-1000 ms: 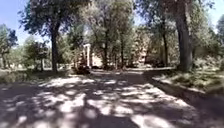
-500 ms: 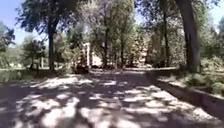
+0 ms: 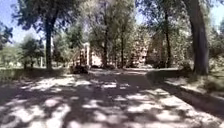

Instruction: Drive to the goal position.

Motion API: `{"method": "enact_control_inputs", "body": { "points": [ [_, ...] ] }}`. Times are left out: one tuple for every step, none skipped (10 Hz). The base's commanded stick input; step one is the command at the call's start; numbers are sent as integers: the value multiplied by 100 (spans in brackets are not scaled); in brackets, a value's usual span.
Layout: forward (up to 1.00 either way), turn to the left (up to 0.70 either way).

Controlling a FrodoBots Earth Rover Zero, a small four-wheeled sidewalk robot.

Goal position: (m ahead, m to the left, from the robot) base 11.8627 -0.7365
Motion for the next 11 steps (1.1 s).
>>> {"method": "enact_control_inputs", "body": {
  "points": [
    [85, 0],
    [85, 0],
    [85, 0],
    [85, 0],
    [85, 0],
    [85, 0],
    [85, 0],
    [85, 0],
    [85, 0],
    [85, 0],
    [85, 0]
  ]
}}
